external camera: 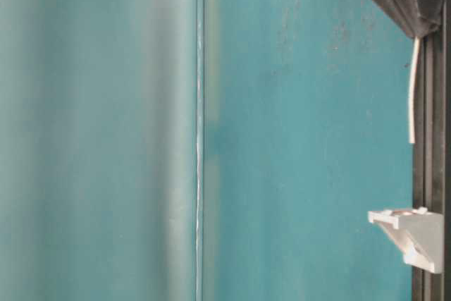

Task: Insert the wire into the hole on the left side and pull it with the left arm.
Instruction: 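Slide the right gripper left, pushing the wire tip into the bracket hole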

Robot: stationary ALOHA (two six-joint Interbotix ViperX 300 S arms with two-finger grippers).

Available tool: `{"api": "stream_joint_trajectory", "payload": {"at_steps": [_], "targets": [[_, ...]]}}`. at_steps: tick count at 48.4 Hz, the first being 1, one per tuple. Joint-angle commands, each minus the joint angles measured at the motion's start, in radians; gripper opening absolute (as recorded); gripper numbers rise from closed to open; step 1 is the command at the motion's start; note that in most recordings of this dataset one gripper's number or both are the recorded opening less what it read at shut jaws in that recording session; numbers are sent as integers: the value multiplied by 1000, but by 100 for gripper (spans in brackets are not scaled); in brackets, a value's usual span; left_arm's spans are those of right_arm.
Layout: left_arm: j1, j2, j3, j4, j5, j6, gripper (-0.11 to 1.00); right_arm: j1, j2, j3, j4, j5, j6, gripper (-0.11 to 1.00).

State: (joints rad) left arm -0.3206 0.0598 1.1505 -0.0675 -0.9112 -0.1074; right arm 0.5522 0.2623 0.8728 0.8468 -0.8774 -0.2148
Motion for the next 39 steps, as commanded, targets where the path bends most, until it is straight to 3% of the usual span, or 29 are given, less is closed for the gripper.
{"api": "stream_joint_trajectory", "payload": {"at_steps": [1,39], "targets": [[6,-15,-11,2,-5,2,67,-5,-12,-15,-11,-5,-2,-2],[15,-17,-12,2,-5,3,66,-46,31,-72,-55,-5,-8,-2]]}}
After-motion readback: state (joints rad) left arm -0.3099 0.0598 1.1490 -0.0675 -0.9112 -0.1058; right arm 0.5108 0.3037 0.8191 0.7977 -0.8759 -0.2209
